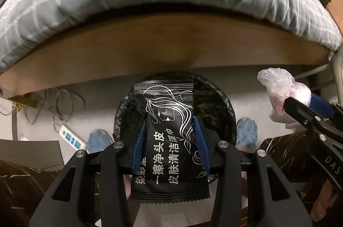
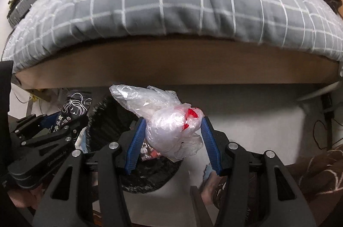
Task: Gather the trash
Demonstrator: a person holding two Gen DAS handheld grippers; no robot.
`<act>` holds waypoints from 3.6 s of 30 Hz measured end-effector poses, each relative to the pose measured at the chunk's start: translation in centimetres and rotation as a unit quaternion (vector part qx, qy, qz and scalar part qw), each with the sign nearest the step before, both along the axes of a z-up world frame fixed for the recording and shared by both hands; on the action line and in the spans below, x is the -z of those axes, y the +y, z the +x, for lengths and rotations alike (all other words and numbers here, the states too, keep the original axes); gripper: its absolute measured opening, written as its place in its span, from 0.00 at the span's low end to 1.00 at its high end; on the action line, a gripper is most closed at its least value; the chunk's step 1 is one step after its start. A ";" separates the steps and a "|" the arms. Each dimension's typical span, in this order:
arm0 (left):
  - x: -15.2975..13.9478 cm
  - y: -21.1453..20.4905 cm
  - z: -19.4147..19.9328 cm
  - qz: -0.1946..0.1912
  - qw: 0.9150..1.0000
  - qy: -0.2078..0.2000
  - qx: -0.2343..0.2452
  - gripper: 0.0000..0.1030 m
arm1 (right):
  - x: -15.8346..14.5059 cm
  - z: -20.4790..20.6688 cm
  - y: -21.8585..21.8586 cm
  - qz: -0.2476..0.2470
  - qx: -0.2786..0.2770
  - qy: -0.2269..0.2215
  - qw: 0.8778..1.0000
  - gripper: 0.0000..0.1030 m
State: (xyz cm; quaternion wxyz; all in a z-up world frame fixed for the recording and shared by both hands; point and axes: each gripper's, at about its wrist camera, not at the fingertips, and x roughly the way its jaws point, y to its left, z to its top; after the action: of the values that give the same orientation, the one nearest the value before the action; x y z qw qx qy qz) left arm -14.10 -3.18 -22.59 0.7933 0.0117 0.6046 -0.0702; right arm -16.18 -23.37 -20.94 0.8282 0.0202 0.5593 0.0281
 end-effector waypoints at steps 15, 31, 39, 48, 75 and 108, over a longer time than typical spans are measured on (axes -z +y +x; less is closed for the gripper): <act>2.6 -1.4 0.0 0.028 0.999 0.014 0.011 0.70 | 1.8 0.5 0.2 0.001 0.005 0.019 1.000 0.49; 0.2 4.8 -0.5 0.039 0.999 -0.013 -0.036 0.94 | 0.6 1.2 5.3 0.020 -0.042 0.014 0.999 0.50; 0.4 9.2 -1.9 0.034 0.997 -0.011 -0.074 0.94 | 1.9 1.1 8.3 0.026 -0.065 0.034 0.997 0.50; 0.7 11.4 -2.4 0.029 0.995 -0.009 -0.095 0.94 | 2.6 1.0 11.1 0.016 -0.091 0.039 0.995 0.53; -7.1 9.0 -0.8 0.011 0.990 -0.122 -0.073 0.94 | -5.7 1.6 7.5 -0.015 -0.035 -0.112 0.993 0.93; -16.1 4.0 7.2 -0.010 0.973 -0.227 -0.049 0.94 | -14.1 8.4 2.3 -0.026 0.005 -0.243 0.970 0.93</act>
State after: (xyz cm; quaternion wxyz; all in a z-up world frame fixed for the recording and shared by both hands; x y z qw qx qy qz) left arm -6.89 0.83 -6.49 0.9123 -0.0107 0.4081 -0.0329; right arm -7.75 -21.11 -6.88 0.9398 -0.0064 0.3413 0.0137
